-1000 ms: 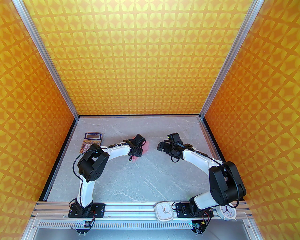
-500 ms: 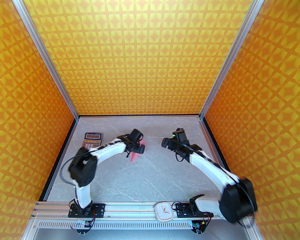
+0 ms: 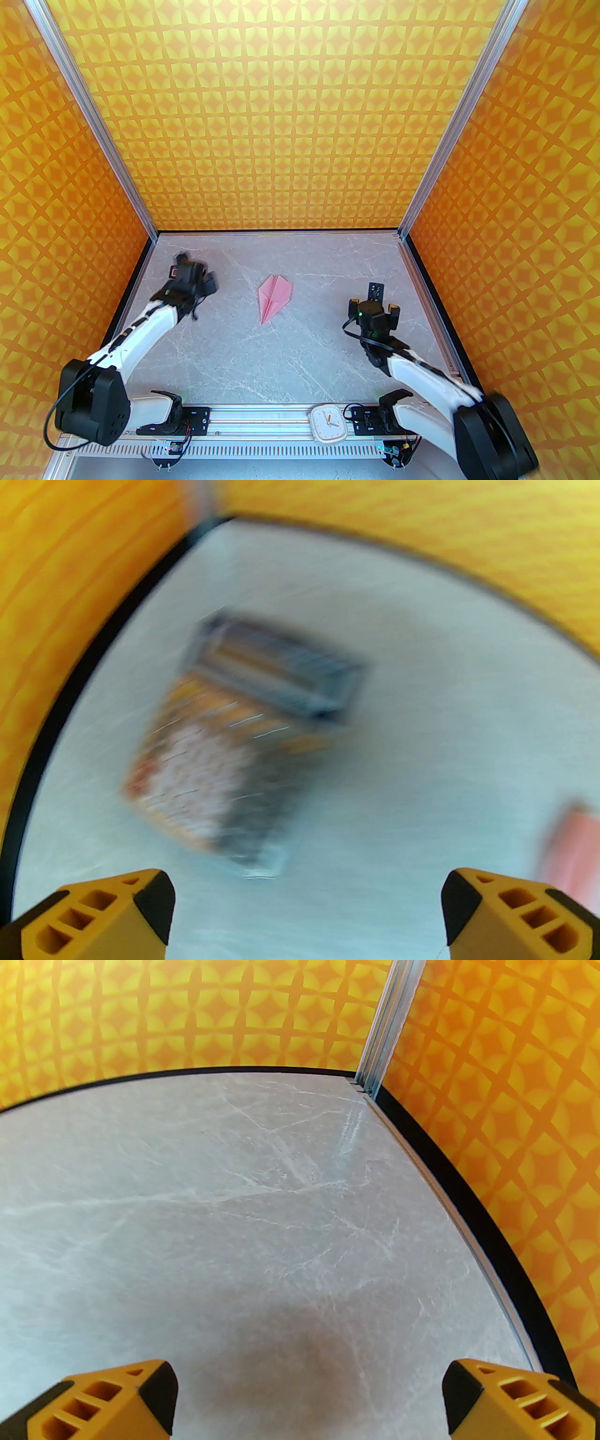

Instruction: Fold a paper plane with a square sheet of paper (fold left side to right side)

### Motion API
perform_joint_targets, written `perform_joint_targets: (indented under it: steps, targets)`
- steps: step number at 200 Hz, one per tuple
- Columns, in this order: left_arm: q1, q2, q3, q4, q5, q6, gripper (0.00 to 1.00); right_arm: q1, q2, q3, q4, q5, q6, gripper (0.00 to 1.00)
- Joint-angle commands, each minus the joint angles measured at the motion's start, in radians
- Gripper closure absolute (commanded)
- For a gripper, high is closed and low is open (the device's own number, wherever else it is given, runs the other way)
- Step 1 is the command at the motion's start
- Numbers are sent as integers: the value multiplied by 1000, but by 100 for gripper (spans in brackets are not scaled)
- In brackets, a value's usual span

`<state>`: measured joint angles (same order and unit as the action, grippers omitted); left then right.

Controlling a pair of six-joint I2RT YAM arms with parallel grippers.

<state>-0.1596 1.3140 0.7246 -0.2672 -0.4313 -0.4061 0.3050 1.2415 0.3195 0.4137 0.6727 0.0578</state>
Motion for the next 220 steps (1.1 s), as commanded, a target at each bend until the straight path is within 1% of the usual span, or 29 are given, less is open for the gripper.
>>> perform_joint_targets:
  steps: [1,13,22,28,41,47,56,65,72,77,82,89,96,101,104,111,116,123,130,140,143,152,161,168,172,182,187,204,220]
  targets:
    - [31,-40,-60,255,-55,96,1,-9,111,26,375,50,-130,1]
    - [29,-27,-76,344,-55,211,1,-26,180,13,524,-25,-168,1]
    - [33,-14,-83,383,-58,257,1,-49,243,13,575,-87,-156,1]
    - [34,0,-88,408,-58,285,1,-55,279,22,613,-95,-174,1]
    - [46,31,-108,463,-64,322,1,-77,243,59,461,-135,-122,1]
    - [54,41,-131,518,-64,327,1,-92,244,75,434,-157,-107,1]
    - [64,58,-178,631,-62,353,1,-110,259,83,442,-193,-110,1]
    - [70,83,-222,763,-57,389,1,-128,253,101,386,-234,-89,1]
    - [74,106,-257,865,-48,405,1,-146,257,102,392,-281,-84,1]
    - [80,119,-274,936,-29,429,1,-159,259,95,402,-318,-79,1]
    - [81,127,-277,956,-12,429,1,-169,257,90,407,-341,-72,2]
    - [101,144,-287,1009,45,431,1,-185,263,69,421,-385,-59,1]
    - [118,168,-288,1015,80,413,1,-188,293,44,508,-400,-72,1]
    - [125,196,-301,1075,95,420,1,-188,315,32,573,-402,-85,1]
    - [132,207,-305,1101,113,423,1,-188,316,28,577,-403,-86,1]
    - [143,187,-291,1027,159,408,1,-188,301,33,541,-404,-77,1]
    - [153,188,-293,1020,186,407,1,-188,298,41,516,-400,-75,1]
    - [159,202,-317,1096,216,417,1,-188,303,42,530,-400,-77,1]
    - [162,207,-342,1117,248,414,1,-188,305,41,537,-400,-78,1]
    - [163,264,-386,1299,251,438,1,-188,302,38,532,-389,-75,1]
    - [163,254,-386,1282,252,433,1,-188,303,35,541,-384,-74,1]
    - [166,223,-354,1153,254,410,1,-189,301,19,567,-362,-68,1]
    - [177,247,-362,1219,261,414,1,-188,301,-2,607,-348,-61,1]
    - [178,234,-357,1182,258,404,1,-188,304,-7,628,-346,-62,1]
    - [179,228,-354,1166,256,398,1,-188,302,-4,620,-349,-62,1]
    - [179,243,-364,1217,249,407,1,-188,301,17,571,-340,-59,2]
    - [178,237,-365,1207,245,406,1,-188,303,30,550,-342,-60,1]
    - [177,239,-362,1207,244,408,1,-188,303,23,568,-402,-80,1]
    - [176,237,-362,1203,245,406,1,-188,300,45,517,-430,-88,1]
